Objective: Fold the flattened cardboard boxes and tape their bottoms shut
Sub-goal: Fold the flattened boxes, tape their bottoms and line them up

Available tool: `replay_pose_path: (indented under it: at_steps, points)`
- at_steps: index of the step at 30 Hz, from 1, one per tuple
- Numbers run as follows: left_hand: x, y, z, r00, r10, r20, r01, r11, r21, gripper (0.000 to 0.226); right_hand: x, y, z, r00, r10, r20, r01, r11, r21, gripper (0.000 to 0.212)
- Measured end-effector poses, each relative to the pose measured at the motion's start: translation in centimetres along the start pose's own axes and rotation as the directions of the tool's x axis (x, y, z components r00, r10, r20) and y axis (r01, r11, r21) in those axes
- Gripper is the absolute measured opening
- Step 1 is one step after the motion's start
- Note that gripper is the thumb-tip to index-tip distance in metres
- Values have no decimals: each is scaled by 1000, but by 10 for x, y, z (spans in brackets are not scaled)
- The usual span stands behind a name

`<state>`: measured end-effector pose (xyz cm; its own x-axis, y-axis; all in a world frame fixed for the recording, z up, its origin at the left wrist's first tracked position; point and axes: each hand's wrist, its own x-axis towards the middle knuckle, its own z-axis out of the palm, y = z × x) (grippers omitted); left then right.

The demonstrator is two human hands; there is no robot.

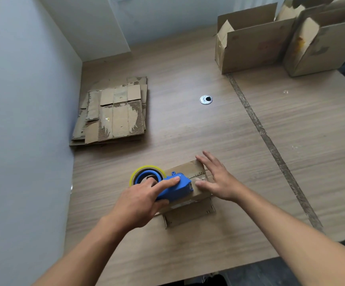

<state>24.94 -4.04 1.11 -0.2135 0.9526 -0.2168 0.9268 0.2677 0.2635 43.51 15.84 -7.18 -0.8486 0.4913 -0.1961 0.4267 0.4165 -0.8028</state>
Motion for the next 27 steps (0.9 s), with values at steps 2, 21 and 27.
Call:
replay_pose_path:
  at_steps: [2,21,27]
  points:
    - [1,1,-1,1000,10,3,-10,1000,-7,72,0,0,-10,974,-111,199,136,984,-117,102]
    - [-3,-69,-83,930,0,368,105,958,-266,54,14,-3,-28,899,-273,342,406,812,-420,97]
    - [-1,-78,-68,901,-21,434,182,925,-334,54,9,-6,-24,886,-263,383,457,639,-618,68]
